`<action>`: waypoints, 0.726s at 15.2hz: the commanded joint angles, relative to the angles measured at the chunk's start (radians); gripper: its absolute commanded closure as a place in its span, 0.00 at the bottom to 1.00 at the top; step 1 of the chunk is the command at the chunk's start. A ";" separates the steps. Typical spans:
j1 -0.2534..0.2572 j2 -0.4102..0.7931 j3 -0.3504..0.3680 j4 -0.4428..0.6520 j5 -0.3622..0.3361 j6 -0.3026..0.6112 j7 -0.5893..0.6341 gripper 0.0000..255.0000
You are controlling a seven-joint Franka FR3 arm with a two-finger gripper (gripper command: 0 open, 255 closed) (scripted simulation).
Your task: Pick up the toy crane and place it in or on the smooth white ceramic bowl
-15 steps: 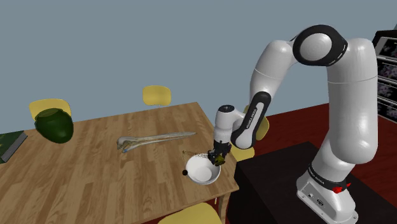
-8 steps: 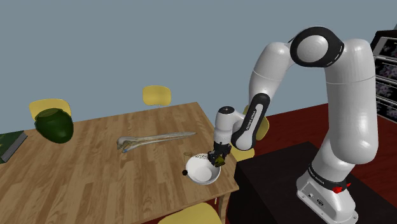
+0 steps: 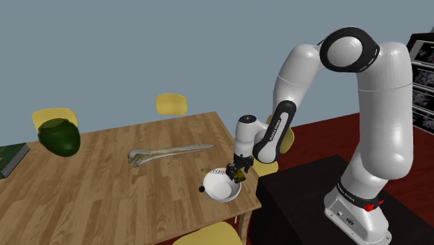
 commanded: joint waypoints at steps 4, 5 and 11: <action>-0.092 -0.139 0.108 -0.042 0.087 -0.099 -0.070 0.00; -0.090 -0.139 0.107 -0.042 0.088 -0.099 -0.071 0.00; -0.090 -0.139 0.106 -0.042 0.089 -0.099 -0.071 0.00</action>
